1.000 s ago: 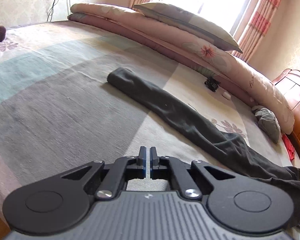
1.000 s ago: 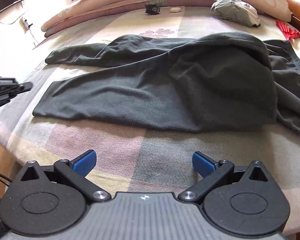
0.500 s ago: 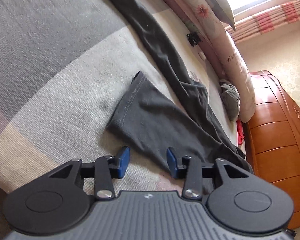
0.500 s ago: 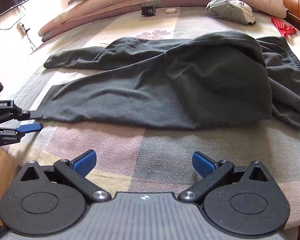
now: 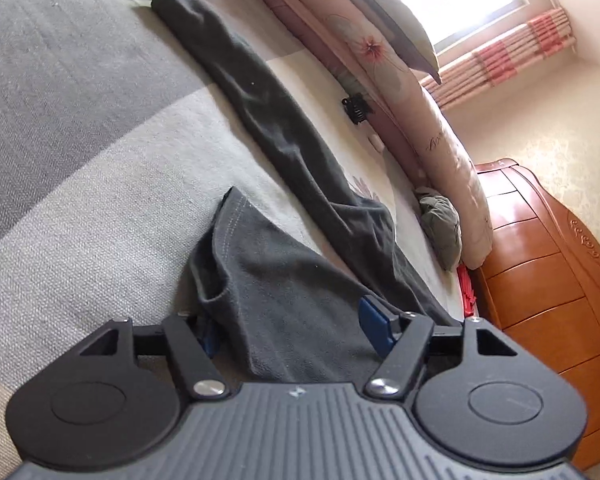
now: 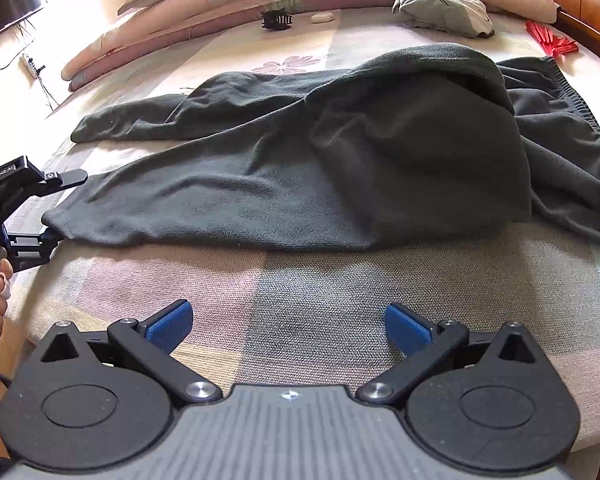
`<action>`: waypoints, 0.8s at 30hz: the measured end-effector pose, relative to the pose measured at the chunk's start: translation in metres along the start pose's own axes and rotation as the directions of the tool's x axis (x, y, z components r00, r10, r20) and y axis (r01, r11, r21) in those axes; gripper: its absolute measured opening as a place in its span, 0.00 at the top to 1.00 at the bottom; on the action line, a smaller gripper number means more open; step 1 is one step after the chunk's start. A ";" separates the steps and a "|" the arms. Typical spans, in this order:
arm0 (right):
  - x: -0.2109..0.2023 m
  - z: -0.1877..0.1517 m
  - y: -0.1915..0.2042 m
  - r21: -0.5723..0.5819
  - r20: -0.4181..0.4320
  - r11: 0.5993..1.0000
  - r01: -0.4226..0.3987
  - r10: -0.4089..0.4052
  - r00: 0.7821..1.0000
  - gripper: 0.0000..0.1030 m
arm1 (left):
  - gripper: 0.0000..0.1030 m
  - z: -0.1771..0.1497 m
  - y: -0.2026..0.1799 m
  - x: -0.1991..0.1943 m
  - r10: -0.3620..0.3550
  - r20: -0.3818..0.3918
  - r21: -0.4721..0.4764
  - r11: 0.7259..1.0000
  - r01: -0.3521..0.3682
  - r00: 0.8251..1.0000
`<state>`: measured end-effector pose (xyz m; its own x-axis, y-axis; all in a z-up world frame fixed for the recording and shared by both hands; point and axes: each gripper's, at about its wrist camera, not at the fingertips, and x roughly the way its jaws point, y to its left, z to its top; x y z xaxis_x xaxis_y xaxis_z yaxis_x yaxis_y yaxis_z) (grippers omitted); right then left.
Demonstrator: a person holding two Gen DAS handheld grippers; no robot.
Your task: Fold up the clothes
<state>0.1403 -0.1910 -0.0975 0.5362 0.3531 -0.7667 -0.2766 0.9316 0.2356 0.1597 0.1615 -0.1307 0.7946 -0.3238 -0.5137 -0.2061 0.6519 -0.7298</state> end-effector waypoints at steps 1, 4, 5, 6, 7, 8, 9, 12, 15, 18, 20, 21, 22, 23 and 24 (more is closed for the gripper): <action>0.001 0.000 0.001 -0.005 0.000 1.000 0.003 -0.003 1.000 0.00 | 0.34 0.001 0.001 0.000 -0.002 0.008 -0.008 1.000 0.002 1.000; 0.002 0.000 0.003 -0.021 0.005 1.000 0.013 -0.013 1.000 0.00 | 0.61 0.001 -0.001 0.002 0.055 0.030 0.032 0.998 -0.056 0.998; 0.003 -0.001 0.004 -0.028 0.009 0.999 0.018 -0.018 1.000 0.00 | 0.79 0.001 -0.003 0.003 0.093 0.034 0.063 0.993 -0.095 0.995; 0.003 -0.002 0.005 -0.035 0.013 0.999 0.022 -0.022 1.000 0.00 | 0.91 0.001 -0.004 0.003 0.120 0.035 0.084 0.989 -0.122 0.992; 0.004 -0.003 0.006 -0.044 0.015 0.999 0.029 -0.029 0.999 0.00 | 0.93 0.001 -0.005 0.004 0.145 0.036 0.105 0.983 -0.149 0.989; 0.004 -0.003 0.008 -0.053 0.017 0.998 0.037 -0.036 0.999 0.00 | 0.97 0.001 -0.004 0.003 0.155 0.032 0.116 0.981 -0.158 0.987; 0.005 -0.004 0.009 -0.061 0.019 0.997 0.044 -0.043 0.999 0.00 | 0.98 0.003 -0.004 0.002 0.156 0.026 0.116 0.981 -0.158 0.987; 0.010 -0.006 0.019 -0.134 0.014 0.987 0.092 -0.091 0.996 0.00 | 0.99 0.005 -0.005 -0.003 0.169 0.016 0.125 0.978 -0.169 0.986; 0.016 -0.011 0.030 -0.216 0.010 0.965 0.147 -0.148 0.989 0.00 | 0.99 0.008 -0.007 -0.015 0.167 0.040 0.140 0.975 -0.171 0.985; 0.015 -0.010 0.028 -0.217 0.004 0.966 0.140 -0.143 0.990 0.00 | 0.99 0.014 -0.007 -0.028 0.170 0.051 0.150 0.973 -0.175 0.984; 0.014 -0.008 0.025 -0.211 -0.006 0.969 0.126 -0.130 0.991 0.00 | 0.99 0.021 -0.004 -0.038 0.177 0.064 0.148 0.972 -0.185 0.982; 0.013 -0.007 0.024 -0.209 -0.011 0.971 0.119 -0.124 0.992 0.00 | 0.99 0.024 -0.002 -0.043 0.182 0.076 0.142 0.971 -0.191 0.980; 0.013 -0.006 0.022 -0.207 -0.015 0.972 0.111 -0.117 0.993 0.00 | 0.99 0.029 0.001 -0.048 0.196 0.090 0.136 0.969 -0.207 0.977; 0.012 -0.005 0.021 -0.204 -0.019 0.973 0.105 -0.111 0.994 0.00 | 0.99 0.034 0.004 -0.054 0.209 0.106 0.133 0.966 -0.222 0.972; 0.011 -0.005 0.020 -0.201 -0.023 0.975 0.098 -0.105 0.994 0.00 | 0.99 0.039 0.007 -0.059 0.223 0.122 0.130 0.963 -0.238 0.967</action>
<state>0.1367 -0.1687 -0.1037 0.5439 0.2512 -0.8007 -0.3772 0.9255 0.0341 0.1336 0.2117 -0.0878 0.7921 -0.0843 -0.6045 -0.3136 0.7934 -0.5217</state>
